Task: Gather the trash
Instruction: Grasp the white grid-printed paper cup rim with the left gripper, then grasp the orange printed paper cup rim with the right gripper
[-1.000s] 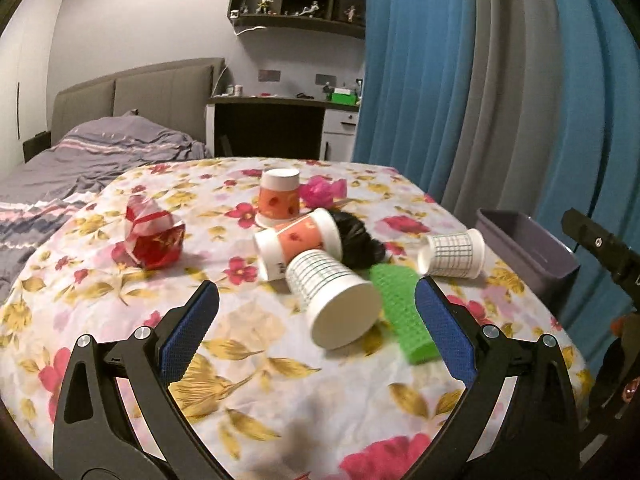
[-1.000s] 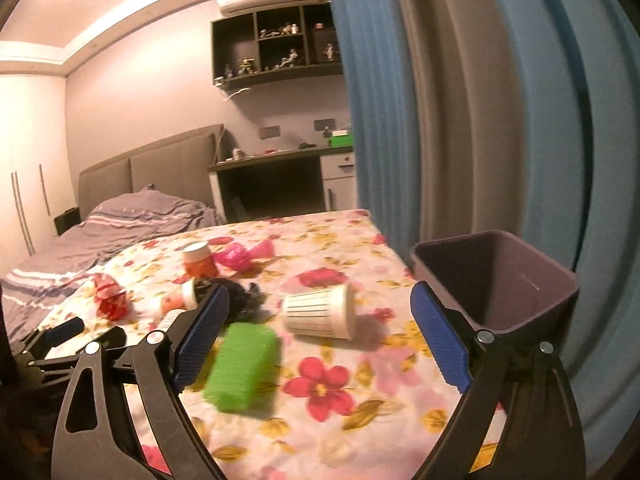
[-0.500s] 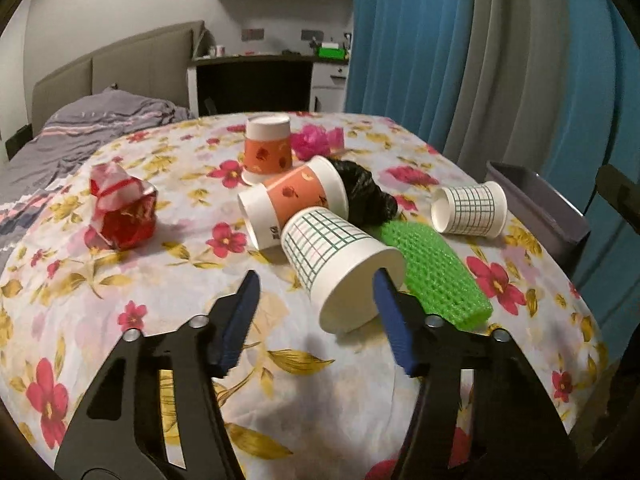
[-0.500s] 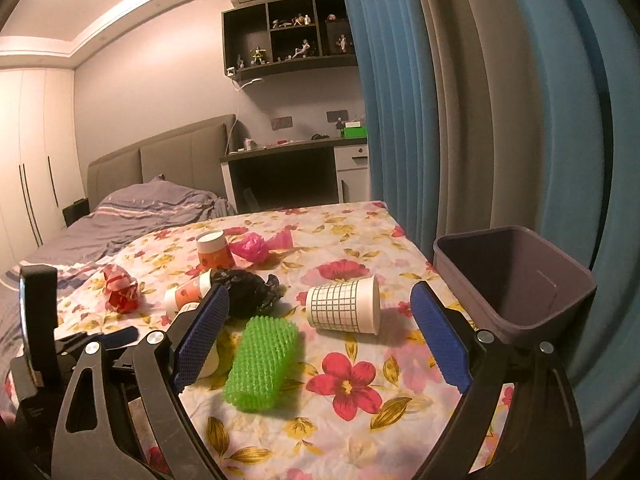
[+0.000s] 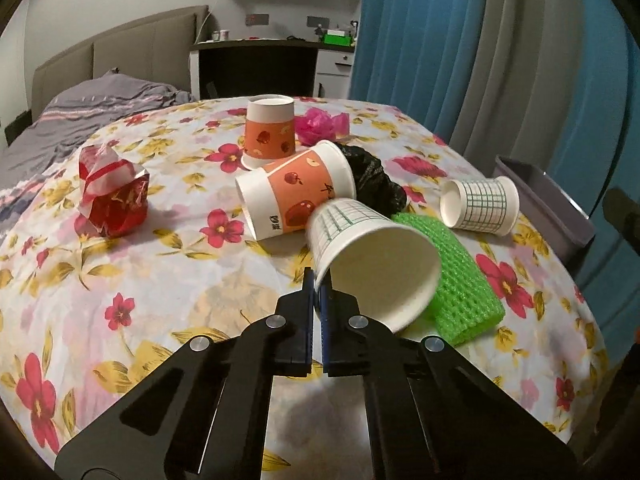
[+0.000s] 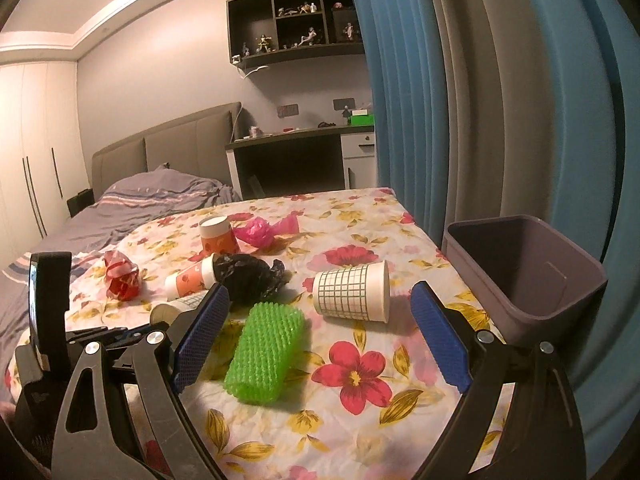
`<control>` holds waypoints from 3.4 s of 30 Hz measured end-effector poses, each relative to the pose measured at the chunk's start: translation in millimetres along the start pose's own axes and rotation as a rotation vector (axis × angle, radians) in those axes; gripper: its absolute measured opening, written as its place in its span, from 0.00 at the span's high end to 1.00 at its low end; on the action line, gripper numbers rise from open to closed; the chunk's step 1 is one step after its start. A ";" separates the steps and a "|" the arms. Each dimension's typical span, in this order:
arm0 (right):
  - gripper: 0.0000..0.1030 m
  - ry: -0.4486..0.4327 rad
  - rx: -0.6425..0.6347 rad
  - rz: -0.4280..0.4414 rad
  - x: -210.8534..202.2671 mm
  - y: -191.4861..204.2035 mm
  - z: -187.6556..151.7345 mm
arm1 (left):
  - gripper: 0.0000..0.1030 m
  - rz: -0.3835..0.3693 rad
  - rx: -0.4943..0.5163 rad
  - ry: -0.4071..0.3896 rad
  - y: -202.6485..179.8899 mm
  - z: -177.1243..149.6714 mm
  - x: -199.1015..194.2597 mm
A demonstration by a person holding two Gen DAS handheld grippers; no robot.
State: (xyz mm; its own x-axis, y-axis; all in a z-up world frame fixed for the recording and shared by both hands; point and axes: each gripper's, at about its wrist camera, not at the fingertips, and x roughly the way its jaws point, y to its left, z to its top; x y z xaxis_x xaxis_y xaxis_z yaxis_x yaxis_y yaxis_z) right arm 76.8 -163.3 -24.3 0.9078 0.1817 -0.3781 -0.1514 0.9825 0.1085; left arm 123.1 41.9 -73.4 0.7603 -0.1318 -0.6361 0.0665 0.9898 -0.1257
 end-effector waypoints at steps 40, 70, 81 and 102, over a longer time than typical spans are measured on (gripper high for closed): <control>0.55 0.326 -0.068 0.386 157.9 97.3 7.4 | 0.98 0.109 -0.215 -0.179 105.3 -10.7 -77.1; 0.55 0.409 -0.089 0.471 188.4 119.1 4.9 | 0.98 0.118 -0.258 -0.152 116.3 -20.5 -71.8; 0.75 0.436 -0.123 0.557 188.8 135.1 -2.5 | 0.98 0.114 -0.262 -0.148 119.5 -20.7 -68.8; 0.96 0.309 -0.166 0.580 131.3 135.1 5.4 | 0.98 0.129 -0.264 -0.158 117.8 -20.6 -70.8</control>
State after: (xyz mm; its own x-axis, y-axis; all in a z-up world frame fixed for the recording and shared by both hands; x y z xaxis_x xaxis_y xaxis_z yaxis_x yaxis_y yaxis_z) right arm 177.6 -6.9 -54.3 0.5117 0.6604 -0.5495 -0.6605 0.7115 0.2401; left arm 63.9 166.7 -58.9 0.8437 0.0243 -0.5363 -0.1909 0.9472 -0.2574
